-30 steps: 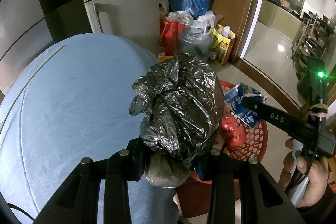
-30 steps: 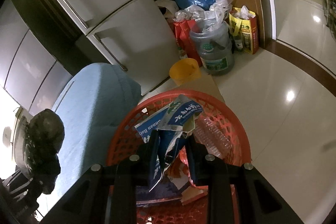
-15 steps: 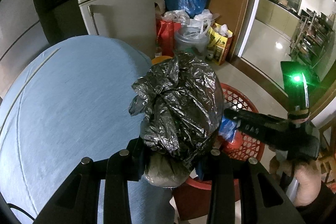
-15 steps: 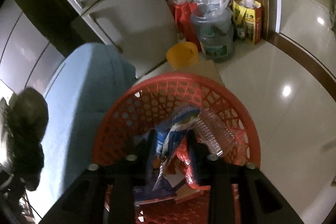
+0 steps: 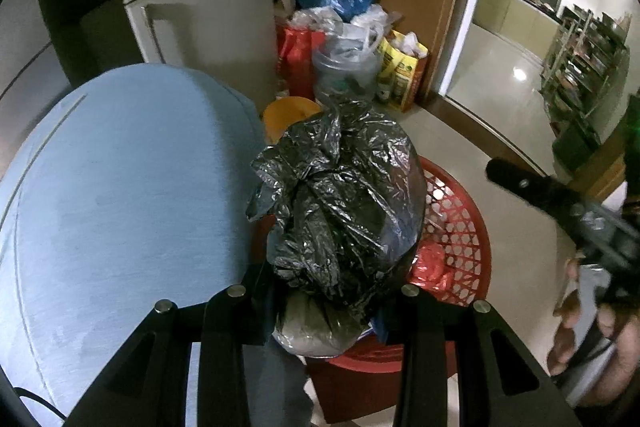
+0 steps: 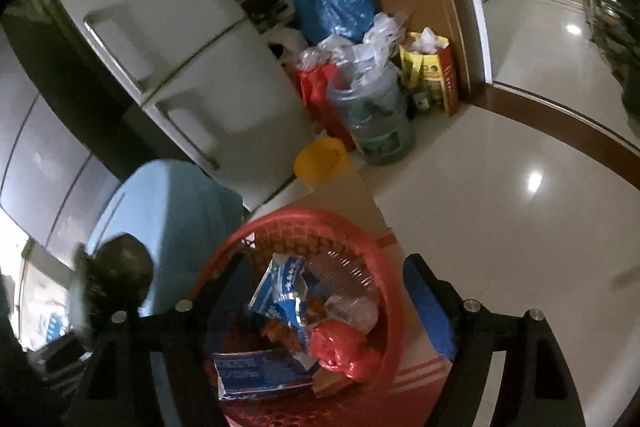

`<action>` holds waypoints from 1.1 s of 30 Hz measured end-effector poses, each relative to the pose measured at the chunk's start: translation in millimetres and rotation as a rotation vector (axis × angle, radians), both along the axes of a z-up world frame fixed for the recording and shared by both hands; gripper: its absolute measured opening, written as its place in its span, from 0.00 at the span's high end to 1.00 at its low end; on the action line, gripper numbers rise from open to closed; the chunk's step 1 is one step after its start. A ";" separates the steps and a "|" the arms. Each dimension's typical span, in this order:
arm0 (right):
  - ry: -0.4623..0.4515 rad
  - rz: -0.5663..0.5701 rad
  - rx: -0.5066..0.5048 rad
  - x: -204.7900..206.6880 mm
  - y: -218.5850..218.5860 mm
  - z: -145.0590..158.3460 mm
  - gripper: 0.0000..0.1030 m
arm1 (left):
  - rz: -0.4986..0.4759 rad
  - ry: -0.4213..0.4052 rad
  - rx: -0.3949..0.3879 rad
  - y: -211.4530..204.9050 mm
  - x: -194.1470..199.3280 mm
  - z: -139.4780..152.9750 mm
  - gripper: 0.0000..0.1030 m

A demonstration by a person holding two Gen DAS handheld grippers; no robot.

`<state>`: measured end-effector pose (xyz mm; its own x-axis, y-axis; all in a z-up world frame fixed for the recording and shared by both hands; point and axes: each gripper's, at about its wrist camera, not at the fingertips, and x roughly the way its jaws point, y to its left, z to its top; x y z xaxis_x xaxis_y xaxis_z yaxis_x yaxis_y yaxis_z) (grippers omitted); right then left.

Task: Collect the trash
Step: 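Lower the black bag into the red basket and open the left tool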

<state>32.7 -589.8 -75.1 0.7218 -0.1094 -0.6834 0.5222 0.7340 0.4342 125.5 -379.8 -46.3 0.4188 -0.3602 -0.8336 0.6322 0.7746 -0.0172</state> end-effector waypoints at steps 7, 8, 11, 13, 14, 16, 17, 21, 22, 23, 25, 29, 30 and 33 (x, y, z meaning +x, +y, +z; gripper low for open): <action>-0.040 0.015 -0.012 -8.4 8.8 18.1 0.21 | -0.055 0.039 0.043 -32.5 2.1 -19.3 0.63; -0.044 0.017 -0.015 -8.9 10.8 20.1 0.20 | -0.060 0.041 0.047 -35.0 2.4 -21.7 0.63; -0.058 0.021 -0.020 -11.0 15.7 26.1 0.21 | -0.065 0.042 0.058 -39.3 2.2 -25.8 0.63; -0.069 0.019 -0.026 -12.8 17.3 29.8 0.21 | -0.063 0.042 0.063 -41.0 3.8 -28.0 0.63; -0.076 0.017 -0.030 -14.0 18.5 32.8 0.21 | -0.063 0.045 0.064 -42.6 5.2 -29.3 0.62; -0.087 0.011 -0.034 -15.7 20.3 38.1 0.21 | -0.066 0.058 0.069 -44.1 7.8 -33.1 0.62; -0.096 0.006 -0.038 -16.9 20.7 41.1 0.21 | -0.064 0.064 0.069 -44.6 8.9 -34.9 0.60; -0.130 -0.010 -0.050 -21.5 23.6 55.8 0.21 | -0.047 0.088 0.055 -43.6 14.7 -38.3 0.37; -0.136 -0.010 -0.055 -22.0 25.0 59.0 0.21 | -0.042 0.085 0.057 -43.1 15.4 -38.1 0.33; -0.140 -0.009 -0.060 -22.6 26.5 62.0 0.21 | -0.039 0.082 0.059 -42.4 14.8 -37.9 0.31; -0.147 -0.007 -0.067 -23.5 29.9 67.3 0.21 | -0.036 0.074 0.053 -39.4 14.4 -34.7 0.30; -0.151 -0.004 -0.076 -25.7 36.9 73.0 0.21 | -0.021 0.068 0.028 -28.5 11.6 -27.4 0.30; -0.150 -0.003 -0.078 -25.7 39.4 73.9 0.21 | -0.016 0.063 0.020 -24.7 10.6 -23.9 0.30; -0.129 0.003 -0.078 -24.7 44.0 74.0 0.21 | -0.007 0.041 -0.003 -11.3 5.4 -13.0 0.30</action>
<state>8.0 -545.8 -1.1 0.8033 -0.1561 -0.5747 0.4634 0.7700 0.4385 130.9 -391.1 -59.2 0.3816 -0.3660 -0.8488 0.6364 0.7700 -0.0459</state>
